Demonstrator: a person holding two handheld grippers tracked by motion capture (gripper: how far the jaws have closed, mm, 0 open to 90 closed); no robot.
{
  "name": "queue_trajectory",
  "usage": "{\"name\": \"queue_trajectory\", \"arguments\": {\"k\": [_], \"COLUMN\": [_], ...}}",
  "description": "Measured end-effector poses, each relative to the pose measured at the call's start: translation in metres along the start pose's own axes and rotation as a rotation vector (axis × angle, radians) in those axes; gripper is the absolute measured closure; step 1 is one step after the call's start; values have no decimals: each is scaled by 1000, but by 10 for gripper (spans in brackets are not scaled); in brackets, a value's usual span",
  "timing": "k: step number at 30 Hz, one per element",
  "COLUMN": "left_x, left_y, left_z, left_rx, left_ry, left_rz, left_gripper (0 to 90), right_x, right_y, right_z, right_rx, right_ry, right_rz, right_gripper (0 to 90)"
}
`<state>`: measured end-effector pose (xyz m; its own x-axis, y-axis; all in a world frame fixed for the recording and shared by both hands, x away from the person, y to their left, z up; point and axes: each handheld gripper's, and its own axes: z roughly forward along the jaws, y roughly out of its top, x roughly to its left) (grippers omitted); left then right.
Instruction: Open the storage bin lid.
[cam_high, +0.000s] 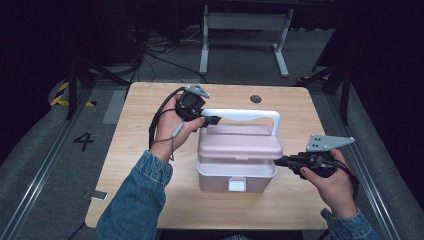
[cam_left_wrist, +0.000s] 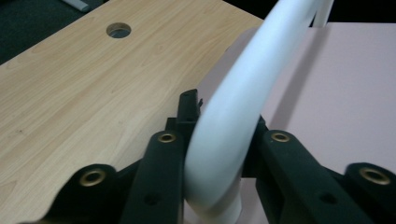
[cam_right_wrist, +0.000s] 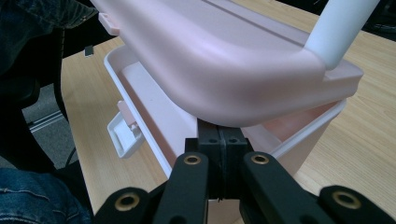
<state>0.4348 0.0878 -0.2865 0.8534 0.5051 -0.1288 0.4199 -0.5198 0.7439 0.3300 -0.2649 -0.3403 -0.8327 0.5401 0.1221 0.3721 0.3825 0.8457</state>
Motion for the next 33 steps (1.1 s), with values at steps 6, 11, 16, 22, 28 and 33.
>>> {"name": "queue_trajectory", "arguments": {"k": [6,11,16,22,28,33], "left_x": [-1,-4,-1,-3,-7,-15], "left_y": [-4,-12,-21,-35,-47,-59], "left_z": [0,-4,-20,-41,-53,-60], "left_rx": [33,43,26,20,16,23], "left_ry": [34,19,65,95,128,128], "left_rz": [32,74,68,60,48,40], "left_gripper": [571,436,401,400,397,401], "right_x": [-1,-1,-2,-4,-5,-7], "right_y": [0,1,3,8,13,17], "right_z": [0,0,0,0,-1,-2], "right_rx": [-1,-1,5,-2,-12,-25], "right_ry": [6,3,5,3,12,17], "right_rz": [12,9,10,7,13,19], "right_gripper": [900,900,900,900,900,900]}}
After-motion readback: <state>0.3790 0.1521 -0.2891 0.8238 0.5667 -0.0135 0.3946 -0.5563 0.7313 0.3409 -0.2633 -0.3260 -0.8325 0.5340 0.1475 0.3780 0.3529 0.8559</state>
